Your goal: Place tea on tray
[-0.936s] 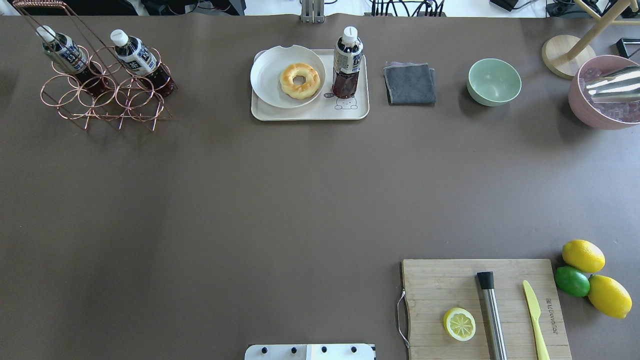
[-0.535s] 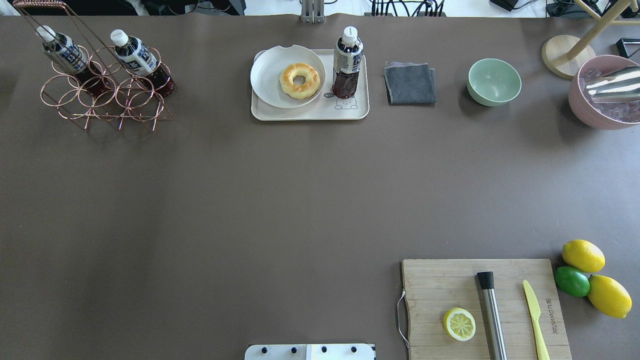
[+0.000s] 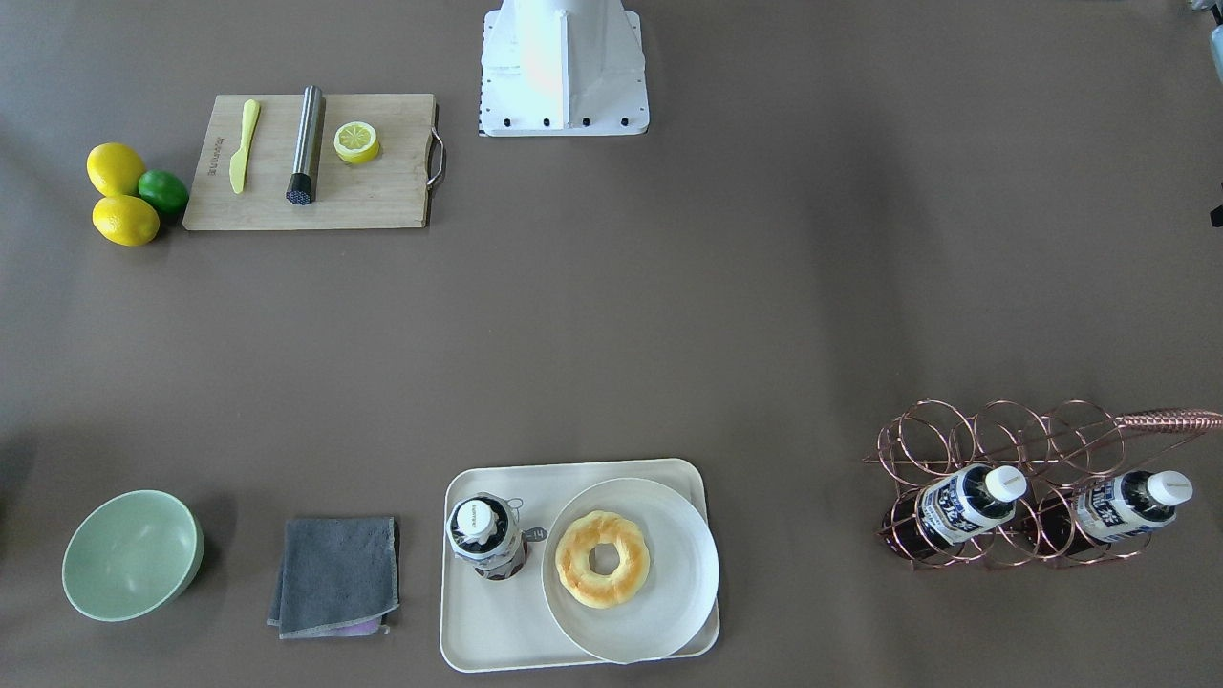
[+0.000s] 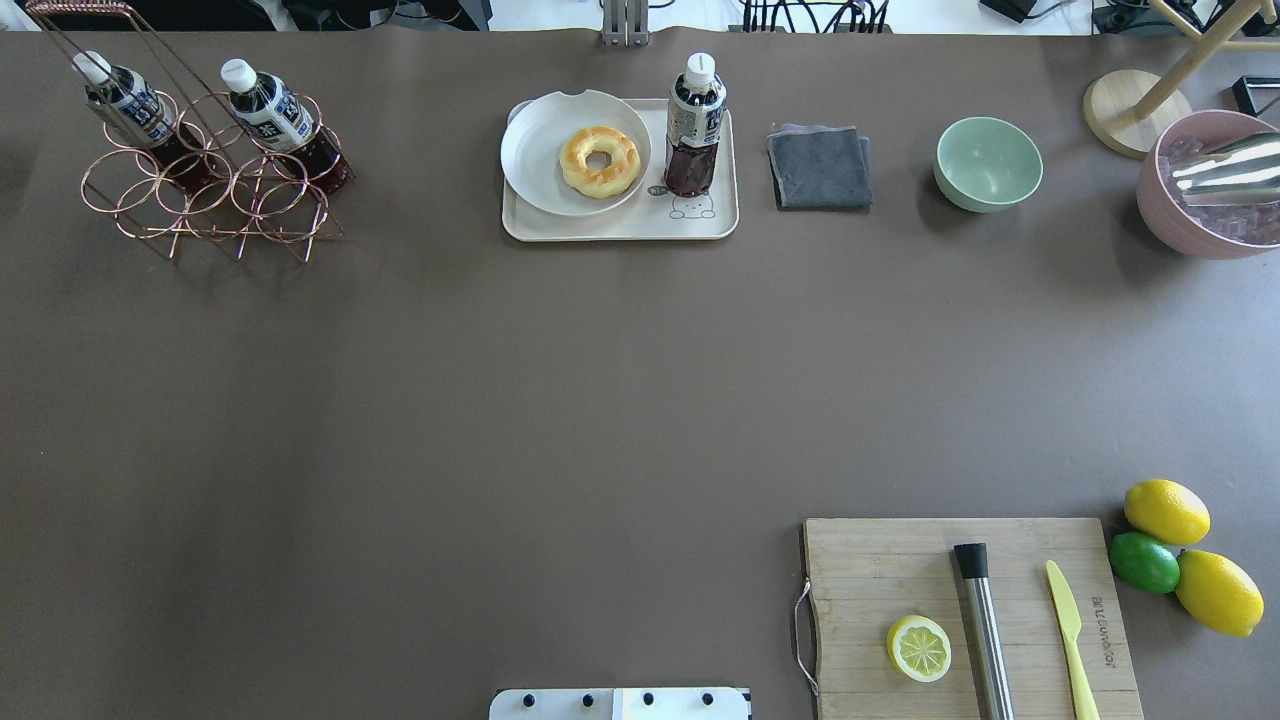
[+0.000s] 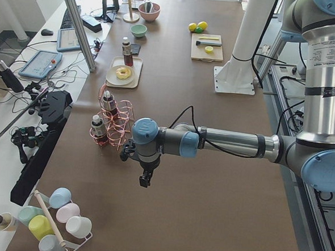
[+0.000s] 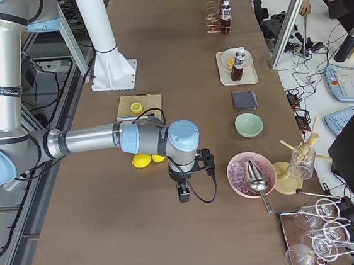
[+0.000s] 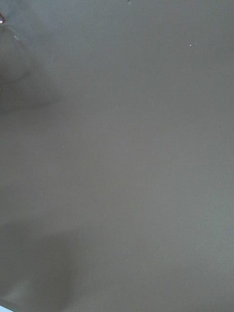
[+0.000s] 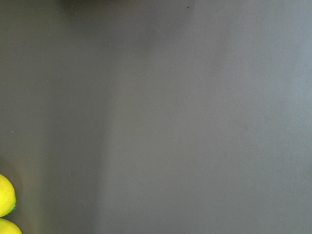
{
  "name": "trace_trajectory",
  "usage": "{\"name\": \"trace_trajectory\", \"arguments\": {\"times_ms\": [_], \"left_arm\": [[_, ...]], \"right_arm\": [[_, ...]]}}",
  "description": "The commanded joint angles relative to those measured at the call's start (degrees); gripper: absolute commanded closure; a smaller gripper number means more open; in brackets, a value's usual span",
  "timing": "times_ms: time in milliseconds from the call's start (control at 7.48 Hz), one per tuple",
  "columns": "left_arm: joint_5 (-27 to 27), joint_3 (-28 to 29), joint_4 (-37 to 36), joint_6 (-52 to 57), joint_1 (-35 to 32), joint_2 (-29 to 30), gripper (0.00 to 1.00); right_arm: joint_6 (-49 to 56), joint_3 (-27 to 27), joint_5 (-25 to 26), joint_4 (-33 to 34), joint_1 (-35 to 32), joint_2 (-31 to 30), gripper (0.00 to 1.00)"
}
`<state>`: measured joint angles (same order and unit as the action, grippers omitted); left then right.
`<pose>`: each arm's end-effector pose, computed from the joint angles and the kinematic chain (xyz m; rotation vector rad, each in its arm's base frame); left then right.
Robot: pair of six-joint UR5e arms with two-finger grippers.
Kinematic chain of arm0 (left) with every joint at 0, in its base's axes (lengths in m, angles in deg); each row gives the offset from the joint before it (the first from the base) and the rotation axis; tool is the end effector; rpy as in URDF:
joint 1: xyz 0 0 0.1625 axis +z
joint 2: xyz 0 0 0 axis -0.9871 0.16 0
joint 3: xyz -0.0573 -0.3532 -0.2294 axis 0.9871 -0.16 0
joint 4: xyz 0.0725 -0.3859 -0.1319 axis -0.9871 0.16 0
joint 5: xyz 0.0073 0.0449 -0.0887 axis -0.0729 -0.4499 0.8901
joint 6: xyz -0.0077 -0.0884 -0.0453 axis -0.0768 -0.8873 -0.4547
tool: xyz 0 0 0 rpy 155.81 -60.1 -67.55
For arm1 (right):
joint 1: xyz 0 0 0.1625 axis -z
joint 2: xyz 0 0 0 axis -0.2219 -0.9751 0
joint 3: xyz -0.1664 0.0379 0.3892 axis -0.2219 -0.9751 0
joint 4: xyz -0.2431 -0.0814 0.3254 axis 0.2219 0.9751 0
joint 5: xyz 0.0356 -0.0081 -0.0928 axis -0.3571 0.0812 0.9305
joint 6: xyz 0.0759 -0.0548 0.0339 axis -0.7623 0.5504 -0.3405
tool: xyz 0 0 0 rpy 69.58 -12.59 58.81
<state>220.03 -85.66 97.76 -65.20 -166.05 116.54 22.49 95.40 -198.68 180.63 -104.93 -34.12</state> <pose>-0.0269 -0.4533 0.6346 0.0798 0.7643 0.2570 0.0837 -0.3991 0.6337 -0.0114 -0.7146 -0.2059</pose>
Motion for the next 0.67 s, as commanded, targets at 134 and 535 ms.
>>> {"name": "trace_trajectory", "arguments": {"times_ms": [134,535], "left_arm": [[0.3,0.57,-0.13,-0.19,0.0,0.06,0.0],[3.19,1.27,-0.05,-0.02,0.0,-0.03,0.0]], "right_arm": [[0.0,-0.02,-0.01,0.0,0.0,-0.02,0.0],[0.0,-0.02,-0.01,0.0,0.0,-0.02,0.0]]}}
